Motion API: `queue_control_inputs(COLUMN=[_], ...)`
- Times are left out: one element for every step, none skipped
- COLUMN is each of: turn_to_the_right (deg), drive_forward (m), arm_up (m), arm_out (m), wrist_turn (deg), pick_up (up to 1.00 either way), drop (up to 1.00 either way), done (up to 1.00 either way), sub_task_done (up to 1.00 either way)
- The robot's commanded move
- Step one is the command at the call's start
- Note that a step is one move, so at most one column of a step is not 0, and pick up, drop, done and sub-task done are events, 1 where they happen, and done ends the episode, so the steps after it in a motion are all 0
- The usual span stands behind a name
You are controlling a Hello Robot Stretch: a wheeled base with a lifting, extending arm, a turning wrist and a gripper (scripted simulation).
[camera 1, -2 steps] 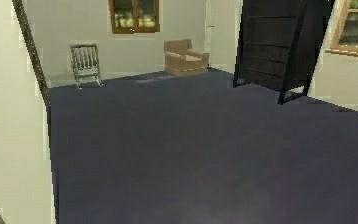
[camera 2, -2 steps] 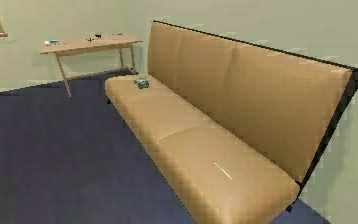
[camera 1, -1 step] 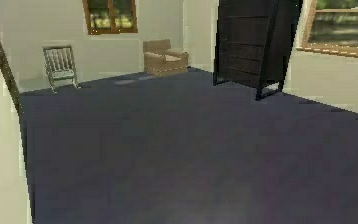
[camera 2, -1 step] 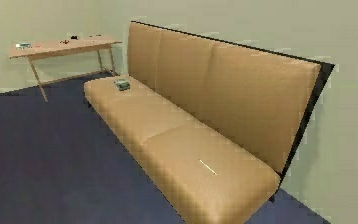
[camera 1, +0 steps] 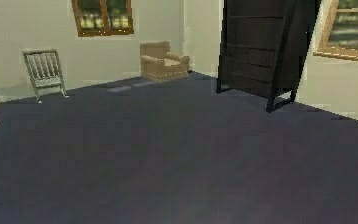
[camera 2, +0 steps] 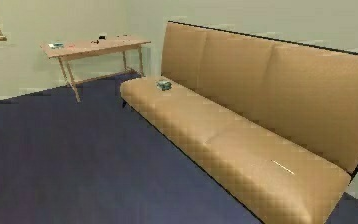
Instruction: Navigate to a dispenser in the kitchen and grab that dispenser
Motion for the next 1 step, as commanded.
queue_control_inputs(turn_to_the_right=[-39.0], drive_forward=[0.0], arm_up=[0.0], arm_out=[0.0], wrist_turn=[0.0], pick_up=[0.0], drop=[0.0], done=[0.0], sub_task_done=[0.0])
